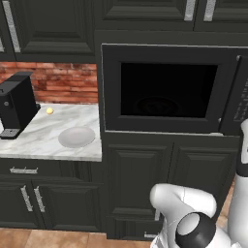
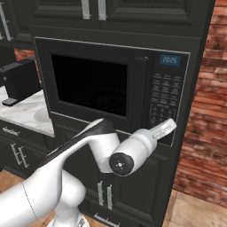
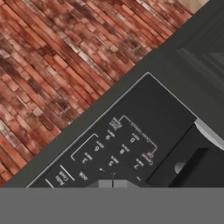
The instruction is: Pick the marshmallow from the counter and place it in the microwave. Then turn on the microwave.
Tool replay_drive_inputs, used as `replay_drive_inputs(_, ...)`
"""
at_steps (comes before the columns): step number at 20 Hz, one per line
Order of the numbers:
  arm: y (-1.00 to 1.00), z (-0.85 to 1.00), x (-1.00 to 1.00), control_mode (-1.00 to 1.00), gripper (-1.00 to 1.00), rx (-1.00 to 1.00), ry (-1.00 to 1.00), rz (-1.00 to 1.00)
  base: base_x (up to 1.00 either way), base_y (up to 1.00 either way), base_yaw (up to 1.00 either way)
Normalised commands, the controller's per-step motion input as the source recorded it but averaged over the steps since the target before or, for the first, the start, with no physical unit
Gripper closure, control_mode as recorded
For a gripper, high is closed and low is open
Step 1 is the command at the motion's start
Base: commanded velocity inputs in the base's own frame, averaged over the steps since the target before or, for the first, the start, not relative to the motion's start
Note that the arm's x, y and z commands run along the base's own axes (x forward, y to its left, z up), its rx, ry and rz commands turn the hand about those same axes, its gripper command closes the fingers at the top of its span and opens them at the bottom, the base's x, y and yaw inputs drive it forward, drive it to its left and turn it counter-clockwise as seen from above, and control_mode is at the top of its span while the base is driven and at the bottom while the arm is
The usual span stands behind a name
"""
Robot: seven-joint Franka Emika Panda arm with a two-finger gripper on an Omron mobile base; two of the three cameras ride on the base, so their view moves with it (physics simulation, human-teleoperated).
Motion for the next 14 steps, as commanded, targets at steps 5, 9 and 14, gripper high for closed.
replay_drive_inputs(5, -0.10, -0.09, 0.16, -1.00, 1.00, 0.05, -0.05, 0.00, 0.00, 0.00, 0.00)
replay_drive_inputs(9, -0.10, -0.08, 0.15, -1.00, 1.00, 0.05, -0.05, 0.00, 0.00, 0.00, 0.00)
replay_drive_inputs(14, -0.10, -0.10, 0.14, -1.00, 1.00, 0.05, -0.03, -0.01, 0.00, 0.00, 0.00)
